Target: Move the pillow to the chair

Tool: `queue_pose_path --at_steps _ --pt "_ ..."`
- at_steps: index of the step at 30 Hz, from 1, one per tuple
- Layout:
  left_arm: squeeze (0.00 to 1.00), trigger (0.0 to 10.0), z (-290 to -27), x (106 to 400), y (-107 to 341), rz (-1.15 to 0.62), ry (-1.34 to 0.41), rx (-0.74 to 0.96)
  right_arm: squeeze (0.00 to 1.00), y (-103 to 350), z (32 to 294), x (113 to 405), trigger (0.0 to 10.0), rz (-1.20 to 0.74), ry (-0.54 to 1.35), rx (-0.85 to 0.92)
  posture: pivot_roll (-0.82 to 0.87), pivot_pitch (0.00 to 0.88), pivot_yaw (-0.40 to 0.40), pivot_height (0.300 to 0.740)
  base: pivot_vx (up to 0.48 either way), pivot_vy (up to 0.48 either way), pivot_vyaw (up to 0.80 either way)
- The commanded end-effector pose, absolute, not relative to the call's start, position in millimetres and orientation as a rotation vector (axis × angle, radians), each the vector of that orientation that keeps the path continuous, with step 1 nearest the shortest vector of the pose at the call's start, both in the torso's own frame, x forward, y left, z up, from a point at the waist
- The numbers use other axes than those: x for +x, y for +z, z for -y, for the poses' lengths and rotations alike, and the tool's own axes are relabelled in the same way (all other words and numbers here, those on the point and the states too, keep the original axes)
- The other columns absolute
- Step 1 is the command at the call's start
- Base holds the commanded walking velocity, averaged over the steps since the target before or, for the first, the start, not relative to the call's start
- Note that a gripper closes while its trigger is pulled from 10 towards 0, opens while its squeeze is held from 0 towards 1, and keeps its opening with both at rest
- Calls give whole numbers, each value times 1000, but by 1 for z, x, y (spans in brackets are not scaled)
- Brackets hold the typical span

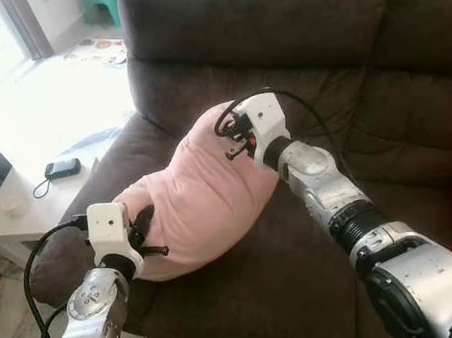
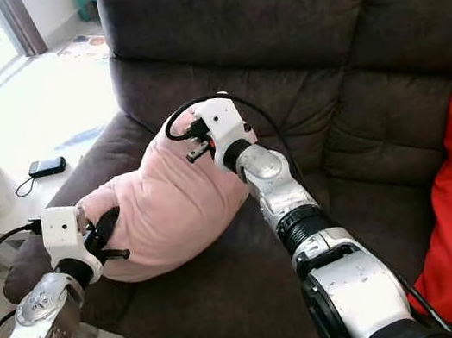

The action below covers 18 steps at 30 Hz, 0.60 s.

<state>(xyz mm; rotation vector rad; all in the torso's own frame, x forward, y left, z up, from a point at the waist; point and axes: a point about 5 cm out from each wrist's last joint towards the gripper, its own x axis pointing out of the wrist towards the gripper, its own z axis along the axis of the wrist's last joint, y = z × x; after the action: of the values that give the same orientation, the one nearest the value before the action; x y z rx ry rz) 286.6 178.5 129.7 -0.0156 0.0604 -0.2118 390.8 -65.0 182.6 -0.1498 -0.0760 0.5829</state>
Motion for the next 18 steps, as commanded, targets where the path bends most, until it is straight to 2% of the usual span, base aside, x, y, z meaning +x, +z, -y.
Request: queue_pose_path --at_steps 1,7,9,13,14,15,18 --pt "0 10000 -156 288 148 29 -333 -21 1000 198 39 387 10000 145 688 -176 145 71 -55 740 0 0 0" --pt "0 10000 -160 290 145 22 -279 -30 1000 198 39 387 10000 144 686 -162 144 75 -55 740 0 0 0" --pt "0 10000 -170 293 141 16 -159 -44 1000 198 38 387 10000 147 688 -165 145 79 -56 740 0 0 0" --pt "0 10000 -178 294 138 18 -91 -42 1000 198 38 387 10000 150 689 -164 145 80 -57 740 0 0 0" --pt "0 10000 -182 294 137 15 -47 -46 1000 198 38 387 10000 152 690 -163 145 80 -57 740 0 0 0" --pt "0 10000 -200 294 132 1 109 -40 1000 199 38 387 10000 160 694 -159 143 84 -59 740 0 0 0" --pt "0 10000 -220 289 130 19 281 -39 1000 199 38 387 10000 164 701 -157 144 86 -62 740 0 0 0"
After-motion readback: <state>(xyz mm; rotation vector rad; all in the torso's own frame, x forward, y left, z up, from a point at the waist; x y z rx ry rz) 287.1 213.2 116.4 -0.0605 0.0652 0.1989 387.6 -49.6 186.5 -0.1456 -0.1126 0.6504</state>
